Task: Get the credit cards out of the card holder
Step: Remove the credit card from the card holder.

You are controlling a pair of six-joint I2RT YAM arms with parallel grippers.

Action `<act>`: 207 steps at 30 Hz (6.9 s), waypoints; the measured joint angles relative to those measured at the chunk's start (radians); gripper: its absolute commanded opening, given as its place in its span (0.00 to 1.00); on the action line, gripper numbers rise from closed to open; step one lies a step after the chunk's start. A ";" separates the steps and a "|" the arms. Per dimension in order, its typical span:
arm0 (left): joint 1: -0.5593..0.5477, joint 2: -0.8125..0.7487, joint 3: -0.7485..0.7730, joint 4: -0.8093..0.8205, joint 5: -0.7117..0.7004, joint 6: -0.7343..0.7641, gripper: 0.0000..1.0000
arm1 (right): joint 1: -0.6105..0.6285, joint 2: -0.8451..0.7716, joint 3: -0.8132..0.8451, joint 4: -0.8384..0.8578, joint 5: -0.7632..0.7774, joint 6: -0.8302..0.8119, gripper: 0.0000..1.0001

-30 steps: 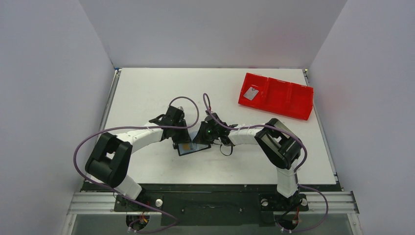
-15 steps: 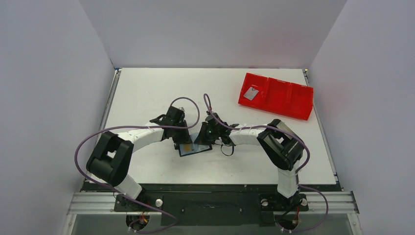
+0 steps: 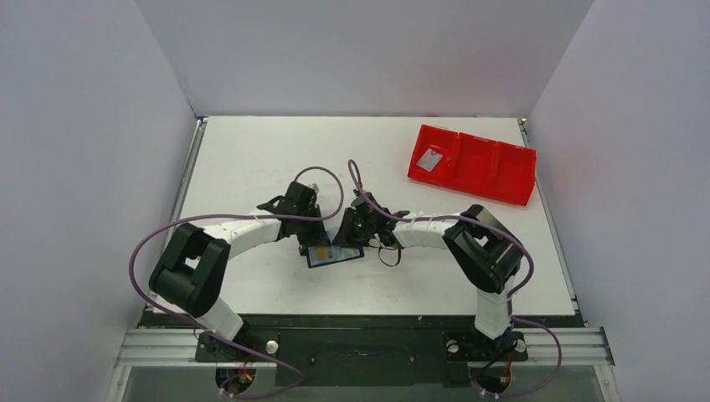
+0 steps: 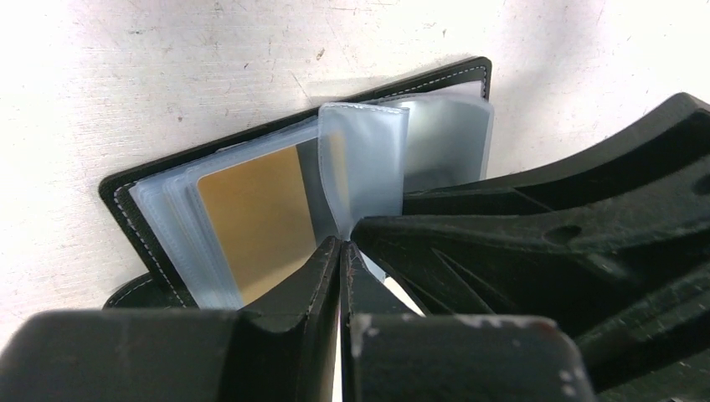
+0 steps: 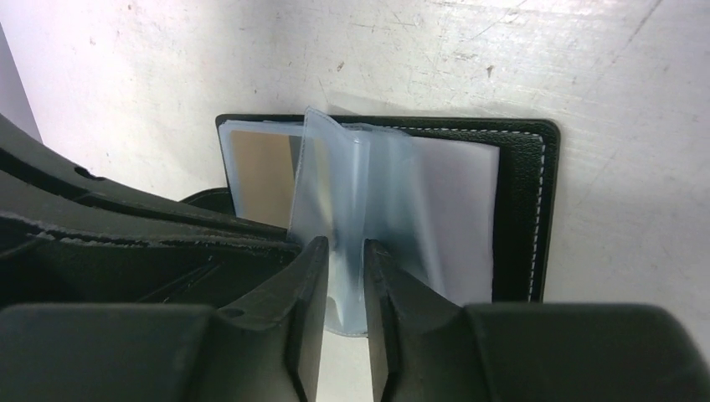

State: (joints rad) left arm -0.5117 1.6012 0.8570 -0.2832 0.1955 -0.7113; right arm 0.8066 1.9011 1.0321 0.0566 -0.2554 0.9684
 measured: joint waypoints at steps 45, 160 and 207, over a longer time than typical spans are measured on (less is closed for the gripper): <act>-0.115 0.049 0.133 0.013 0.074 0.037 0.52 | -0.003 -0.389 -0.077 -0.343 0.356 -0.069 0.51; 0.029 -0.016 -0.004 -0.064 -0.124 0.001 0.00 | -0.094 0.044 -0.259 0.531 -0.130 0.322 0.00; 0.031 0.003 0.013 -0.079 -0.128 -0.002 0.00 | -0.121 -0.019 -0.282 0.451 -0.087 0.242 0.00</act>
State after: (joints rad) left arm -0.4812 1.6047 0.8703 -0.3618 0.0673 -0.7136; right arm 0.6861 1.8820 0.7506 0.5076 -0.3424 1.2102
